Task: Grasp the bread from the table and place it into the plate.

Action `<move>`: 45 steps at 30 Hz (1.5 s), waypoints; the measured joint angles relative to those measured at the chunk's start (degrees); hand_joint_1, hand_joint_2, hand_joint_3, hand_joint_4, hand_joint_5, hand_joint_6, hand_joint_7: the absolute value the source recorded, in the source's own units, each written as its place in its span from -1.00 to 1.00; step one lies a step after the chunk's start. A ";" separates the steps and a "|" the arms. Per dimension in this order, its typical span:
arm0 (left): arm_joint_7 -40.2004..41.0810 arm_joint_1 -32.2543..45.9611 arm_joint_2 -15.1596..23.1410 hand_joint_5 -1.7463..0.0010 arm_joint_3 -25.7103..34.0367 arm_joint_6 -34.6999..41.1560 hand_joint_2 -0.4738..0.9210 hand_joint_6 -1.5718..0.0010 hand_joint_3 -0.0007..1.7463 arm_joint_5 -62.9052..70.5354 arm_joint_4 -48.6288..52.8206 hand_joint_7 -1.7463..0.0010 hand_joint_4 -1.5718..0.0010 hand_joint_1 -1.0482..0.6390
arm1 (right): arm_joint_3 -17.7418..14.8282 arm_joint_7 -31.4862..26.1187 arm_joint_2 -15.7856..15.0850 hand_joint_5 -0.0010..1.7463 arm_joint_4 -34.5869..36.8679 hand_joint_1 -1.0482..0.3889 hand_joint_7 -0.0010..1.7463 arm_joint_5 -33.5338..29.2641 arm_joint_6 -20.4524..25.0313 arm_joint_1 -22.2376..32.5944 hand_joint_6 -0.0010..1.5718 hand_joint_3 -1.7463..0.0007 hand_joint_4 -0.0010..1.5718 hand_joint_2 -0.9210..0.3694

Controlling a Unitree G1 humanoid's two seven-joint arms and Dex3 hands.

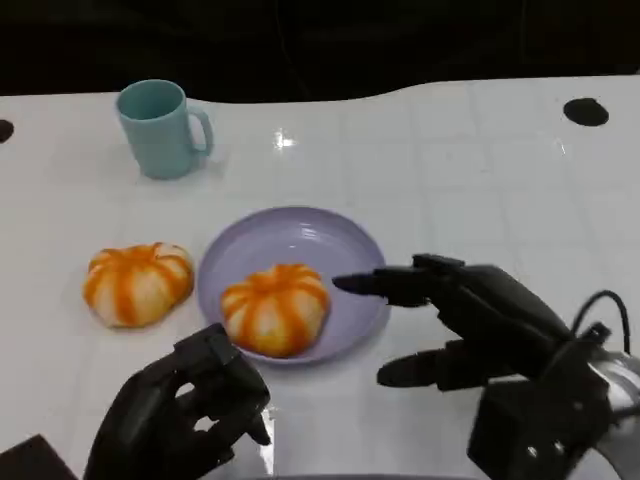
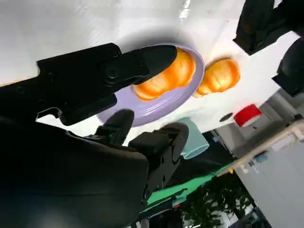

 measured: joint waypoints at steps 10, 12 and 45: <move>0.01 -0.05 0.02 -1.00 0.25 0.80 1.00 0.26 -0.63 -0.14 0.00 -0.74 0.17 -0.40 | -3.27 -3.75 -0.27 0.80 -3.12 0.17 0.40 1.23 -3.82 6.82 -0.05 0.12 0.00 -0.38; 0.01 -0.07 0.02 -1.00 0.30 0.81 1.00 0.26 -0.63 -0.14 0.00 -0.74 0.17 -0.40 | -3.79 -4.48 -0.62 0.82 -3.15 0.15 0.41 1.09 -4.98 7.72 -0.05 -0.08 0.00 -0.23; 0.00 -0.98 0.03 -1.00 0.96 0.84 1.00 0.26 -0.64 -0.24 1.37 -0.74 0.18 -0.41 | -7.90 -12.71 -2.37 0.80 -5.14 0.24 0.43 -4.82 -9.67 17.80 -0.03 -0.25 0.06 0.06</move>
